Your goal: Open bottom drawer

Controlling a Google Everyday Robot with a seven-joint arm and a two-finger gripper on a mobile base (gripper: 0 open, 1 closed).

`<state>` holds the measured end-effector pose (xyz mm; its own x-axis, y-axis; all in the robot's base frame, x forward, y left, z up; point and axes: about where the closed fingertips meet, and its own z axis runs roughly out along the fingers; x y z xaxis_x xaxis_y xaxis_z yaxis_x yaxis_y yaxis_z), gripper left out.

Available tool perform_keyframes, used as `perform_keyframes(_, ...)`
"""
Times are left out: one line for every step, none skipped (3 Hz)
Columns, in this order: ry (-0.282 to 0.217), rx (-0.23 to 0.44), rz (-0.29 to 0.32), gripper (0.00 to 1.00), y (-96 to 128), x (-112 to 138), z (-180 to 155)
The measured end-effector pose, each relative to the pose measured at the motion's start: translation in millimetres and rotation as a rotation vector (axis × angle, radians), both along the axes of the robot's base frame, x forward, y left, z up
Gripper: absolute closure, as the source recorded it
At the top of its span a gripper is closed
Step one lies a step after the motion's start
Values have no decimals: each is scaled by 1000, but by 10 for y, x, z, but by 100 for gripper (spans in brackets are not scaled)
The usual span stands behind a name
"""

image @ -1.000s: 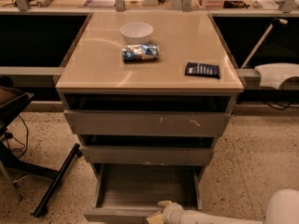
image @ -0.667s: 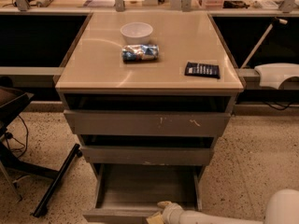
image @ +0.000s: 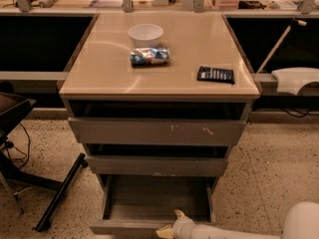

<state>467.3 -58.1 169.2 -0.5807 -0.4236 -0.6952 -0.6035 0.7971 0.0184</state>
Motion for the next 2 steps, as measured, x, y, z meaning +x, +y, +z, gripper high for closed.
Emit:
perform_keyframes(0,0,0,0,2,0,-1)
perform_keyframes(0,0,0,0,2,0,-1)
